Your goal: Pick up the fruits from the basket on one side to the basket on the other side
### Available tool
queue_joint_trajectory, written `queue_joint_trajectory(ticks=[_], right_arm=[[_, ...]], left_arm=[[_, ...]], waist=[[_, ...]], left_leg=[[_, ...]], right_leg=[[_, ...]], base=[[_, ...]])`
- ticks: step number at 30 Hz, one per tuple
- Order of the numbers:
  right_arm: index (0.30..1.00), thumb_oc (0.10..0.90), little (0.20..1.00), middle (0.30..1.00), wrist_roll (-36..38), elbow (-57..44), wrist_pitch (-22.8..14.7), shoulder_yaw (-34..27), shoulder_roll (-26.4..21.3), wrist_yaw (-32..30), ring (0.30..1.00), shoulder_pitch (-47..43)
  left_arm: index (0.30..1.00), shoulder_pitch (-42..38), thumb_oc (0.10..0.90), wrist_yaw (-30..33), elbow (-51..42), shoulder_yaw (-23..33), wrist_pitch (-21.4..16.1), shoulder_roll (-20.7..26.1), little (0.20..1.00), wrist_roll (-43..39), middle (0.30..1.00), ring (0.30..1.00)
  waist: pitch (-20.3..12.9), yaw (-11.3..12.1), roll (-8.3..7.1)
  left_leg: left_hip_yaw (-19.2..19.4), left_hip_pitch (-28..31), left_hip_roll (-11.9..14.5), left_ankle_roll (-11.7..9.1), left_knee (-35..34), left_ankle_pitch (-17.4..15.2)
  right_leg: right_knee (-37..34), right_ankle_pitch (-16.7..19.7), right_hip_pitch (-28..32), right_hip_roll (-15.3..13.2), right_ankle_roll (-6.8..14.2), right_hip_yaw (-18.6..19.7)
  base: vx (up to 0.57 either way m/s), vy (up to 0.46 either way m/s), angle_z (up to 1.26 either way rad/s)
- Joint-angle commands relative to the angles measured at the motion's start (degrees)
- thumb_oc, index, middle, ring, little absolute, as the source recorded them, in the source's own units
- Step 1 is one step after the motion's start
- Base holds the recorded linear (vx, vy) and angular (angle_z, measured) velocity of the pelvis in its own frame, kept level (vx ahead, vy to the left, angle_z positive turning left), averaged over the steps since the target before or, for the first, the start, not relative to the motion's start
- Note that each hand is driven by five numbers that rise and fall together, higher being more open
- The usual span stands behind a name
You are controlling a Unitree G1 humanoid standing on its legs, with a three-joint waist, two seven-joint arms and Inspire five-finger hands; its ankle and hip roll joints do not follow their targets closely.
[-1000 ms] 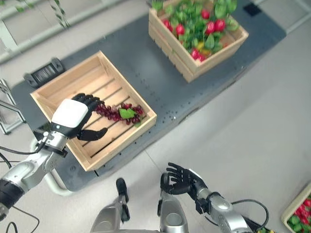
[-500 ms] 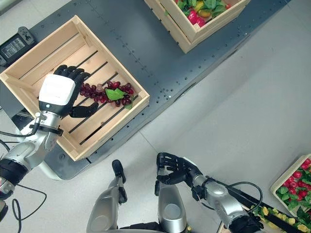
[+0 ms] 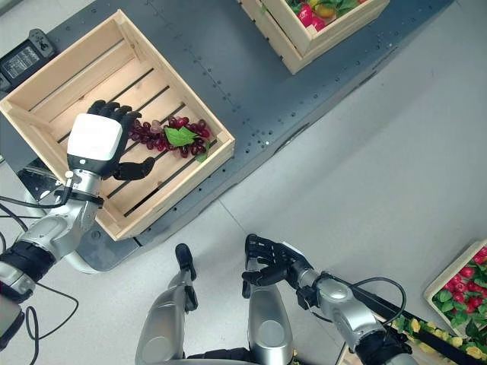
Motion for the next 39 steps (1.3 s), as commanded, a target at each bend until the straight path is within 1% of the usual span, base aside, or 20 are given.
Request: queue_joint_trajectory(ticks=[1, 6, 10, 11, 14, 17, 20, 24, 26, 29, 33, 34, 35, 36, 37, 39], right_arm=[[0.900, 0.800, 0.900, 0.900, 0.46, -4.12, -0.88, 1.37, -0.52, -0.59, 0.900, -0.43], [0.900, 0.800, 0.900, 0.900, 1.32, -3.79, -0.98, 1.89, -0.23, -1.29, 0.900, -1.19], [0.900, 0.800, 0.900, 0.900, 1.71, -3.76, -1.13, 2.40, 0.03, -2.16, 0.900, -1.54], [0.900, 0.800, 0.900, 0.900, 2.21, -3.67, -1.44, 2.59, 0.27, -2.46, 0.900, -1.65], [0.900, 0.800, 0.900, 0.900, 2.88, -3.36, -1.78, 2.90, 0.87, -3.15, 0.900, -1.67], [0.900, 0.800, 0.900, 0.900, 3.00, -3.22, -2.50, 2.96, 1.05, -2.69, 0.900, -0.98], [0.900, 0.800, 0.900, 0.900, 3.01, -3.16, -2.86, 2.93, 1.38, -2.85, 0.900, -0.53], [0.900, 0.800, 0.900, 0.900, 3.40, -2.98, -3.28, 3.11, 1.55, -3.10, 0.900, -0.69], [0.900, 0.800, 0.900, 0.900, 3.66, -3.08, -3.08, 3.04, 1.59, -3.38, 0.900, -0.84], [0.900, 0.800, 0.900, 0.900, 4.42, -3.27, -2.54, 2.92, 1.88, -4.10, 0.900, -1.27], [0.900, 0.800, 0.900, 0.900, 5.36, -3.08, -2.06, 3.26, 2.66, -5.62, 0.900, -2.55], [0.900, 0.800, 0.900, 0.900, 5.36, -3.08, -2.06, 3.26, 2.66, -5.62, 0.900, -2.55], [0.900, 0.800, 0.900, 0.900, 5.75, -3.02, -1.74, 3.49, 3.01, -6.29, 0.900, -3.15], [0.900, 0.800, 0.900, 0.900, 5.75, -3.00, -1.64, 3.49, 3.10, -6.36, 0.900, -3.28], [0.900, 0.800, 0.900, 0.900, 6.04, -2.98, -1.42, 3.58, 3.45, -6.86, 0.900, -3.88], [0.900, 0.800, 0.900, 0.900, 6.40, -2.95, -1.45, 3.59, 3.50, -7.07, 0.900, -4.00]], left_arm=[[0.900, -8.10, 0.800, 0.19, 0.67, 3.12, 2.28, 1.25, 0.900, 1.30, 0.900, 0.900], [0.900, -11.38, 0.800, -2.10, 3.94, 1.10, 2.07, 0.60, 0.900, 2.08, 0.900, 0.900], [0.900, -13.38, 0.800, -2.65, 4.93, -0.06, 3.08, 0.06, 0.900, 1.86, 0.900, 0.900], [0.900, -14.56, 0.800, -2.54, 5.47, -0.53, 4.05, -0.17, 0.900, 1.67, 0.900, 0.900], [0.900, -16.36, 0.800, 1.17, 6.97, -0.54, 5.69, -0.81, 0.900, 1.53, 0.900, 0.900], [0.900, -16.64, 0.800, 4.53, 7.40, 0.55, 5.27, -0.89, 0.900, 2.80, 0.900, 0.900], [0.900, -16.37, 0.800, 5.25, 6.84, 1.11, 5.69, -0.92, 0.900, 3.61, 0.900, 0.900], [0.900, -16.82, 0.800, 1.65, 7.46, 0.31, 5.92, -1.51, 0.900, 3.91, 0.900, 0.900], [0.900, -16.90, 0.800, -1.46, 7.55, -0.25, 6.63, -1.69, 0.900, 3.54, 0.900, 0.900], [0.900, -17.22, 0.800, -5.04, 7.88, -1.24, 7.85, -2.26, 0.900, 3.88, 0.900, 0.900], [0.900, -18.39, 0.800, -11.46, 9.26, -3.01, 10.19, -2.96, 0.900, 4.70, 0.900, 0.900], [0.900, -18.39, 0.800, -11.46, 9.26, -3.01, 10.19, -2.96, 0.900, 4.70, 0.900, 0.900], [0.900, -18.82, 0.800, -13.72, 10.37, -3.82, 11.56, -3.54, 0.900, 4.42, 0.900, 0.900], [0.900, -18.89, 0.800, -14.14, 10.55, -3.91, 11.87, -3.68, 0.900, 4.64, 0.900, 0.900], [0.900, -19.27, 0.800, -14.59, 11.28, -4.34, 13.54, -4.20, 0.900, 4.76, 0.900, 0.900], [0.900, -19.46, 0.800, -14.81, 11.48, -4.29, 13.80, -4.31, 0.900, 4.88, 0.900, 0.900]], waist=[[0.30, -0.62, -2.11], [0.30, -1.18, -2.73], [0.30, -1.60, -3.02], [0.30, -1.86, -3.26], [0.30, -2.20, -3.78], [0.30, -2.25, -4.08], [0.30, -2.25, -4.14], [0.30, -2.44, -4.15], [0.30, -2.50, -4.10], [0.30, -2.54, -4.17], [0.30, -2.57, -4.71], [0.30, -2.57, -4.71], [0.30, -2.63, -4.92], [0.30, -2.64, -4.97], [0.30, -2.71, -5.24], [0.30, -2.70, -5.35]], left_leg=[[-1.10, -5.94, -0.79, -2.12, 13.22, -5.85], [-0.39, -7.15, -0.44, -2.08, 14.38, -6.07], [0.07, -7.56, -0.13, -2.06, 14.73, -6.34], [0.33, -7.83, 0.05, -2.05, 14.87, -6.42], [0.60, -8.35, 0.26, -2.01, 15.21, -6.55], [0.58, -8.78, 0.31, -2.02, 15.67, -6.74], [0.60, -9.21, 0.39, -2.07, 16.12, -6.94], [0.60, -9.96, 0.44, -2.21, 16.57, -7.01], [0.60, -10.25, 0.43, -2.19, 16.73, -7.06], [0.62, -10.62, 0.33, -2.02, 16.72, -7.02], [0.59, -11.45, 0.42, -1.92, 17.07, -7.06], [0.59, -11.45, 0.42, -1.92, 17.07, -7.06], [0.64, -11.65, 0.56, -1.99, 17.10, -6.97], [0.63, -11.73, 0.58, -2.01, 17.14, -6.96], [0.58, -12.19, 0.64, -1.97, 17.31, -6.95], [0.63, -12.27, 0.68, -1.97, 17.40, -7.00]], right_leg=[[3.46, -1.82, -0.45, 0.17, 0.84, 0.74], [3.72, -1.57, -1.45, 0.35, 0.87, 1.07], [3.74, -1.60, -1.86, 0.55, 0.91, 1.30], [3.71, -1.53, -2.15, 0.72, 0.96, 1.38], [3.67, -1.41, -2.64, 0.93, 0.93, 1.44], [3.68, -1.38, -2.91, 1.02, 0.88, 1.48], [3.76, -1.37, -3.15, 1.01, 0.84, 1.34], [3.75, -1.25, -3.70, 0.93, 0.83, 1.27], [3.89, -1.26, -3.99, 0.89, 0.84, 1.32], [3.95, -1.13, -4.45, 0.83, 0.92, 1.24], [3.88, -0.74, -5.17, 1.08, 1.08, 1.13], [3.88, -0.74, -5.17, 1.08, 1.08, 1.13], [3.81, -0.60, -5.30, 1.23, 1.10, 1.08], [3.83, -0.58, -5.37, 1.25, 1.11, 1.09], [4.06, -0.54, -5.86, 1.35, 1.16, 1.10], [4.08, -0.54, -5.92, 1.35, 1.14, 1.02]], base=[[0.02, 0.011, -0.08], [0.00, 0.002, -0.02], [0.01, -0.005, -0.03], [0.03, -0.022, -0.04], [0.03, -0.031, -0.06], [0.02, -0.027, -0.06], [0.00, 0.000, 0.00], [0.00, 0.000, 0.00], [0.00, 0.000, 0.00], [0.00, 0.000, 0.00], [0.00, 0.000, 0.00], [0.00, 0.000, 0.00], [0.00, 0.000, 0.00], [0.00, 0.000, 0.00], [0.00, 0.000, 0.00], [0.00, 0.000, 0.00]])
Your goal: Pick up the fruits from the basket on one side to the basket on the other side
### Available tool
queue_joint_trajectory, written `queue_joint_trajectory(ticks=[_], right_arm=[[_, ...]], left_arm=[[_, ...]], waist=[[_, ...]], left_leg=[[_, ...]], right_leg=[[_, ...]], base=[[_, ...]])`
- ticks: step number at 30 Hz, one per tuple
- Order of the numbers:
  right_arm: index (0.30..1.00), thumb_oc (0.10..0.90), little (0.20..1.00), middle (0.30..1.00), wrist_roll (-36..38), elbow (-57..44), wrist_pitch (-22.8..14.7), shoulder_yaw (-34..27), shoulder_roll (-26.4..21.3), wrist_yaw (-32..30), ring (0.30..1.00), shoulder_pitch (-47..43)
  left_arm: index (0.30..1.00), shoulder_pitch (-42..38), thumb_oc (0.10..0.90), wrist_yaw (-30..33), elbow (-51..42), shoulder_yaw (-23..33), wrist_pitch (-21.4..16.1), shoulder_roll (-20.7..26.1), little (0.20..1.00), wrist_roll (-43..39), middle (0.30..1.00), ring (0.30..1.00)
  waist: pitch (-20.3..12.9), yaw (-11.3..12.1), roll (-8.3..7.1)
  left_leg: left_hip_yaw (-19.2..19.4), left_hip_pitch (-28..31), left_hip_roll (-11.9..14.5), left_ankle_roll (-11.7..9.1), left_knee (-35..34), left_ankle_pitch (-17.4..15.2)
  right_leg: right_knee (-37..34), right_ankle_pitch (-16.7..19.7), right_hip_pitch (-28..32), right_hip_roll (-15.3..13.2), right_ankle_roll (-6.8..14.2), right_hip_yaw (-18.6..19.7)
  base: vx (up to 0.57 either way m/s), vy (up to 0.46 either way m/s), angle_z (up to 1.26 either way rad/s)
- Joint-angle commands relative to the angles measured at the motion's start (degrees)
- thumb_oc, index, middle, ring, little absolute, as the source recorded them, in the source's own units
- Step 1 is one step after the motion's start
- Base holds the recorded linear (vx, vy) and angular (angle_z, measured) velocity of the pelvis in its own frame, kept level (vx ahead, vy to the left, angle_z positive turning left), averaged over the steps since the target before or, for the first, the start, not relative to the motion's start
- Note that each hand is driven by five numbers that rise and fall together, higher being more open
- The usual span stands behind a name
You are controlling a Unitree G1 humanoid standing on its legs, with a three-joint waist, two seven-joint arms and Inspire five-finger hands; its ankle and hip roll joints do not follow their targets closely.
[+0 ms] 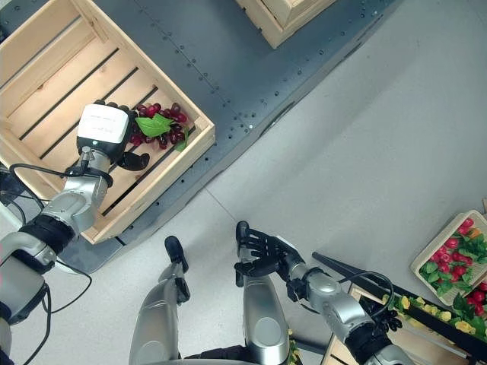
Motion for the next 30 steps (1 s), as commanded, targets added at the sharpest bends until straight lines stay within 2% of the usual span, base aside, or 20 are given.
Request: queue_joint_trajectory(ticks=[1, 4, 12, 13, 14, 15, 16, 17, 18, 23, 30], right_arm=[[0.900, 0.800, 0.900, 0.900, 4.35, -2.97, -1.40, 1.35, 0.43, -1.89, 0.900, -0.59], [0.900, 0.800, 0.900, 0.900, 4.52, -2.21, -1.66, 1.56, 0.92, -1.61, 0.900, -0.95], [0.900, 0.800, 0.900, 0.900, 5.44, -1.56, -2.51, 2.13, 1.24, -1.77, 0.900, -1.45], [0.900, 0.800, 0.900, 0.900, 5.42, -1.72, -2.46, 2.19, 1.30, -1.96, 0.900, -1.44], [0.900, 0.800, 0.900, 0.900, 5.42, -1.87, -2.38, 2.18, 1.30, -2.01, 0.900, -1.45], [0.900, 0.800, 0.900, 0.900, 5.44, -1.99, -2.30, 2.19, 1.33, -2.25, 0.900, -1.44], [0.900, 0.800, 0.900, 0.900, 5.40, -1.83, -2.52, 2.25, 1.37, -2.27, 0.900, -1.39], [0.900, 0.800, 0.900, 0.900, 5.40, -1.68, -2.79, 2.20, 1.42, -2.15, 0.900, -1.26], [0.900, 0.800, 0.900, 0.900, 5.42, -1.69, -2.82, 2.15, 1.41, -2.09, 0.900, -1.21], [0.900, 0.800, 0.900, 0.900, 5.34, -1.77, -3.07, 2.14, 1.56, -2.35, 0.900, -1.01], [0.900, 0.800, 0.900, 0.900, 5.13, -1.89, -4.84, 2.06, 1.32, -2.15, 0.900, -0.05]], left_arm=[[0.900, -6.29, 0.800, -1.11, 3.26, 1.03, 4.26, 0.82, 0.900, 3.11, 0.900, 0.900], [0.900, -6.72, 0.800, -1.06, 5.43, 1.15, 5.65, 0.27, 0.900, 2.74, 0.900, 0.900], [0.900, -8.64, 0.800, -2.04, 9.03, 0.97, 6.30, -0.36, 0.900, 1.38, 0.900, 0.900], [0.865, -8.57, 0.776, -1.81, 9.13, 1.08, 6.51, -0.61, 0.865, 0.59, 0.865, 0.865], [0.789, -8.45, 0.726, -1.77, 9.16, 1.31, 6.79, -0.80, 0.789, 0.46, 0.789, 0.789], [0.625, -8.35, 0.616, -1.66, 9.31, 1.53, 6.94, -1.07, 0.625, 0.32, 0.625, 0.625], [0.538, -8.32, 0.558, -1.25, 9.41, 1.65, 6.81, -1.11, 0.538, 0.04, 0.538, 0.538], [0.356, -8.26, 0.438, -0.98, 9.46, 1.93, 6.47, -1.20, 0.356, 0.76, 0.356, 0.356], [0.300, -8.29, 0.400, -1.06, 9.43, 1.96, 6.29, -1.14, 0.300, 0.42, 0.300, 0.300], [0.300, -7.92, 0.400, 0.35, 9.25, 2.17, 5.19, -1.14, 0.300, 1.04, 0.300, 0.300], [0.300, -7.42, 0.400, 7.83, 7.19, 2.62, 1.90, 0.11, 0.300, 1.71, 0.300, 0.300]], waist=[[-0.50, 0.17, -2.65], [-0.50, 0.05, -2.86], [-0.50, -0.02, -3.21], [-0.50, -0.03, -3.14], [-0.50, -0.03, -3.14], [-0.50, -0.05, -3.14], [-0.50, -0.03, -3.12], [-0.50, -0.01, -3.10], [-0.50, 0.00, -3.08], [-0.50, 0.17, -2.86], [-0.50, 0.38, -2.14]], left_leg=[[-0.68, -6.95, -0.08, -1.95, 12.74, -5.08], [-0.71, -7.38, 0.05, -1.97, 12.83, -5.01], [-0.94, -8.70, 0.19, -2.11, 13.51, -4.96], [-0.99, -8.73, 0.11, -2.10, 13.51, -5.00], [-1.02, -8.78, 0.09, -2.09, 13.51, -5.01], [-1.03, -8.82, 0.04, -2.04, 13.55, -5.06], [-1.02, -8.80, 0.02, -2.02, 13.52, -5.07], [-1.01, -8.82, 0.03, -1.98, 13.49, -5.07], [-1.04, -8.87, 0.01, -1.97, 13.53, -5.08], [-1.01, -8.39, -0.20, -1.95, 13.09, -4.96], [-0.92, -6.92, -0.38, -2.08, 12.20, -4.78]], right_leg=[[1.66, -0.49, -0.69, 0.90, 1.34, -0.96], [1.79, -0.43, -1.12, 1.06, 1.34, -0.94], [2.13, -0.15, -2.25, 1.11, 1.22, -1.13], [2.25, -0.25, -2.33, 1.13, 1.15, -1.18], [2.39, -0.31, -2.46, 1.16, 1.13, -1.18], [2.50, -0.37, -2.56, 1.15, 1.12, -1.23], [2.50, -0.40, -2.57, 1.14, 1.10, -1.30], [2.57, -0.40, -2.69, 1.11, 1.09, -1.35], [2.64, -0.41, -2.76, 1.10, 1.11, -1.35], [2.63, -0.41, -2.49, 1.03, 1.14, -1.47], [2.51, -0.69, -1.34, 0.97, 0.98, -1.50]], base=[[0.00, 0.000, 0.00], [0.00, 0.000, 0.00], [0.00, -0.002, 0.00], [0.00, 0.000, 0.00], [0.00, 0.000, 0.00], [0.00, 0.000, 0.00], [0.00, 0.000, 0.00], [0.00, 0.000, 0.00], [0.00, 0.000, 0.00], [0.00, 0.000, 0.00], [0.00, 0.000, 0.00]])
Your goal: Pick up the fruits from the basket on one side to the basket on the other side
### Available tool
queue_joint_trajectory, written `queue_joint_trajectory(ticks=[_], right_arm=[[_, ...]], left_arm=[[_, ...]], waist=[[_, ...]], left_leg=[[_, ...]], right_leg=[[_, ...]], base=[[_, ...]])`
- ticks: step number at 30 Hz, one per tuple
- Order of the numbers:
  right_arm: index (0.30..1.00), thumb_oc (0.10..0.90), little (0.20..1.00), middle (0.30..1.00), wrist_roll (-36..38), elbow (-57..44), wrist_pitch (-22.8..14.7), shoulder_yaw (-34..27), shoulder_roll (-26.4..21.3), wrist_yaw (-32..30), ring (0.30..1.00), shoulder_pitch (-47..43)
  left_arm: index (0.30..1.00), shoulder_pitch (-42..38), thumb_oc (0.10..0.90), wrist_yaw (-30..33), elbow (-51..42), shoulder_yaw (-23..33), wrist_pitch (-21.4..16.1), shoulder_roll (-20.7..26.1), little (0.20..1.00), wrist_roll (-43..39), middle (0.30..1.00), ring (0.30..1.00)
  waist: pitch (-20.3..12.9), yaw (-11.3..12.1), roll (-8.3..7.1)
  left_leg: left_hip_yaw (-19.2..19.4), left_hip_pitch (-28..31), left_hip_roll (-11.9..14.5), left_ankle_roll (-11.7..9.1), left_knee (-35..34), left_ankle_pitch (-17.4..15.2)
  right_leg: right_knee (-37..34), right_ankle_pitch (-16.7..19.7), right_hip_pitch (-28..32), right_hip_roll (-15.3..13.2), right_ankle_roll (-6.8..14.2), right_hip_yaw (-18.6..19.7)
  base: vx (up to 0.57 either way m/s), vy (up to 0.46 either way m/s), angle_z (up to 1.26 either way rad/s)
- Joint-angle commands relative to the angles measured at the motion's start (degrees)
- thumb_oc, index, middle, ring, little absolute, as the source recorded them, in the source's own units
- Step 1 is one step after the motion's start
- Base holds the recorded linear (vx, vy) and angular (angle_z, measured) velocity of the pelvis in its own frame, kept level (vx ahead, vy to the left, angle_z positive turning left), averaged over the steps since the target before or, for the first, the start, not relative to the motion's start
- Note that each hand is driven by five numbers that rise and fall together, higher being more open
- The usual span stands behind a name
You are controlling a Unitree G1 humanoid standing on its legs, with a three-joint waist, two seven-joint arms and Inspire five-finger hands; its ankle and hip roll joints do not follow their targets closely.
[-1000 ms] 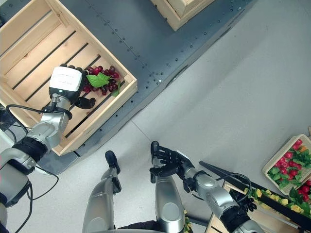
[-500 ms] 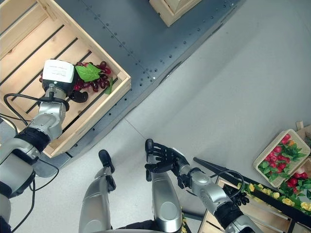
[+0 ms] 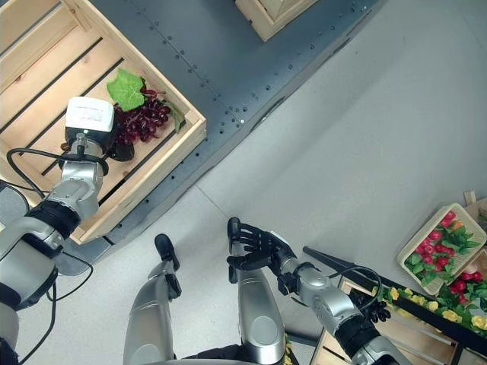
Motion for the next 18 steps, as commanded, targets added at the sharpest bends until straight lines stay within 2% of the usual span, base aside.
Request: queue_joint_trajectory(ticks=[1, 10, 12, 18], right_arm=[[0.900, 0.800, 0.900, 0.900, 2.51, -3.82, -4.71, -0.23, -0.59, -0.15, 0.900, 2.53], [0.900, 0.800, 0.900, 0.900, 1.74, -4.76, -6.94, -2.10, -0.63, -0.68, 0.900, 5.22], [0.900, 0.800, 0.900, 0.900, 1.32, -5.07, -7.52, -2.77, -0.62, -0.69, 0.900, 6.05], [0.900, 0.800, 0.900, 0.900, 1.96, -6.05, -9.84, -5.50, -0.03, -0.14, 0.900, 8.25]], left_arm=[[0.300, -2.96, 0.400, 9.37, -1.17, 3.77, -2.16, 3.06, 0.300, 2.66, 0.300, 0.300], [0.300, 3.28, 0.400, 18.13, -7.50, 8.12, -5.46, 4.74, 0.300, 2.02, 0.300, 0.300], [0.300, 5.53, 0.400, 20.44, -9.47, 9.81, -6.61, 5.45, 0.300, 4.15, 0.300, 0.300], [0.300, 12.46, 0.400, 25.24, -18.62, 14.66, -9.54, 7.93, 0.300, 6.33, 0.300, 0.300]], waist=[[-0.43, 0.86, -0.55], [-0.43, 2.05, 1.68], [-0.43, 2.32, 2.29], [-1.14, 3.24, 3.83]], left_leg=[[-0.58, -2.99, -1.36, -2.11, 7.80, -3.13], [-0.67, 2.51, -2.31, -2.44, 3.17, -1.86], [-0.78, 4.06, -2.50, -2.52, 2.01, -1.52], [-1.44, 10.87, -3.27, -2.73, -3.41, -0.59]], right_leg=[[0.96, -0.80, 1.23, 0.49, 1.19, -1.52], [-1.22, -1.11, 5.96, -0.11, 1.17, -2.17], [-2.00, -1.09, 7.48, -0.28, 1.12, -2.40], [-4.81, -1.39, 13.64, -0.53, 1.13, -3.16]], base=[[0.00, 0.000, 0.00], [0.00, 0.000, 0.00], [0.00, 0.000, 0.00], [0.00, -0.025, 0.10]])
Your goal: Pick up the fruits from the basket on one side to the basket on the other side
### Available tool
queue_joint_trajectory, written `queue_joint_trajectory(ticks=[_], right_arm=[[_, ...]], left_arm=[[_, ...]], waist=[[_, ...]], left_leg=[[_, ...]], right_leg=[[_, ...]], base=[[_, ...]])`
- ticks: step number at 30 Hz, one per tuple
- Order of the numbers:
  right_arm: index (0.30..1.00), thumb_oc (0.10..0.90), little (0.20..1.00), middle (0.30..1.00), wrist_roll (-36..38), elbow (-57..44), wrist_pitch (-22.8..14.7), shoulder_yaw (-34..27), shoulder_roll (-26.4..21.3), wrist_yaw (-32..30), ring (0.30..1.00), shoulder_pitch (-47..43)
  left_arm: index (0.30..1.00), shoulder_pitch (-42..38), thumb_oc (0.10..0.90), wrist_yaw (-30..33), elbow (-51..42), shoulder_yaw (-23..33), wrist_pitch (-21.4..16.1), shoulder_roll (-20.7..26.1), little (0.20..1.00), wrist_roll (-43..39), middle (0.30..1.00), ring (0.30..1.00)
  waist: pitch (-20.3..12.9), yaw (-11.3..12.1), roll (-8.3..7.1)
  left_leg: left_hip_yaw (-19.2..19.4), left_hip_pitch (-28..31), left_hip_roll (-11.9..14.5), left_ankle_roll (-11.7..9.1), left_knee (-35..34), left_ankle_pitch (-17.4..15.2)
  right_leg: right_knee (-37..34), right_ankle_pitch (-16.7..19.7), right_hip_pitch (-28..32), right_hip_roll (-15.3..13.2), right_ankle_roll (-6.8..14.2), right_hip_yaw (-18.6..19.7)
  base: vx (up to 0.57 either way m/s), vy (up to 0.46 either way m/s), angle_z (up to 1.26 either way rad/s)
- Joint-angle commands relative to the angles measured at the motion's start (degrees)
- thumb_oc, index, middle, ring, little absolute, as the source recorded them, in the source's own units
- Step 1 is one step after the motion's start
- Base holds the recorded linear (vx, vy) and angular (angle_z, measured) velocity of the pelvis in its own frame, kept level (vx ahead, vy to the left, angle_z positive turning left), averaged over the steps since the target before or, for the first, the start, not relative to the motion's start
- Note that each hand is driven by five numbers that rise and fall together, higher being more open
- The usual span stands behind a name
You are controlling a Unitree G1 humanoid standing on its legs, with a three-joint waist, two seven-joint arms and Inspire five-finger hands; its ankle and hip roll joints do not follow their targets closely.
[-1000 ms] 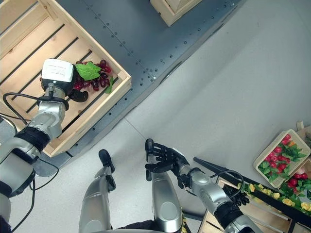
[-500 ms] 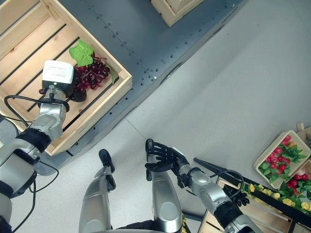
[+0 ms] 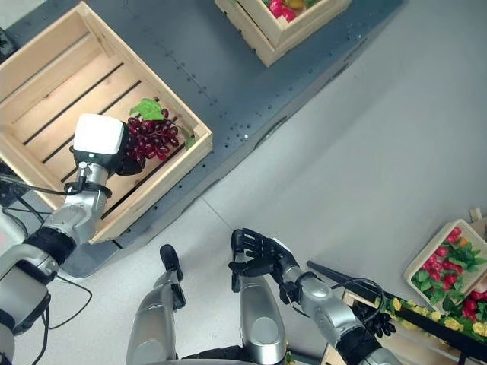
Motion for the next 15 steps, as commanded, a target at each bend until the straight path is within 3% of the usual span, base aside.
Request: queue_joint_trajectory(ticks=[1, 10, 15], right_arm=[[0.900, 0.800, 0.900, 0.900, 2.24, -6.51, -5.51, -4.69, -0.89, -0.22, 0.900, 2.37], [0.900, 0.800, 0.900, 0.900, 0.13, -12.73, -10.03, -11.10, 0.57, 0.05, 0.900, 7.28], [0.900, 0.800, 0.900, 0.900, -1.84, -20.12, -12.42, -17.20, 0.26, -1.81, 0.900, 7.49]], left_arm=[[0.300, -4.01, 0.400, 9.30, -6.55, 7.81, -1.76, 4.41, 0.300, 3.14, 0.300, 0.300], [0.300, 11.88, 0.400, 13.28, -19.83, 19.92, -6.68, 3.70, 0.300, 4.05, 0.300, 0.300], [0.300, 19.71, 0.400, 8.90, -27.37, 24.01, -9.72, 2.24, 0.300, 8.78, 0.300, 0.300]], waist=[[-1.66, 0.73, 2.50], [-9.30, 1.93, 4.49], [-14.67, 2.92, 5.57]], left_leg=[[-0.62, 0.04, -2.45, -1.95, 4.74, -3.97], [-2.45, 8.77, -3.66, -1.91, -4.26, -2.84], [-4.50, 13.35, -3.51, -2.01, -9.20, -2.05]], right_leg=[[-1.99, -1.32, 4.85, -0.52, 1.36, -1.69], [-6.98, -1.38, 12.68, -1.04, 1.78, -2.47], [-10.68, 0.03, 16.95, -1.22, 2.39, -2.86]], base=[[0.02, -0.027, 0.13], [0.03, -0.019, 0.11], [0.05, -0.043, 0.19]])
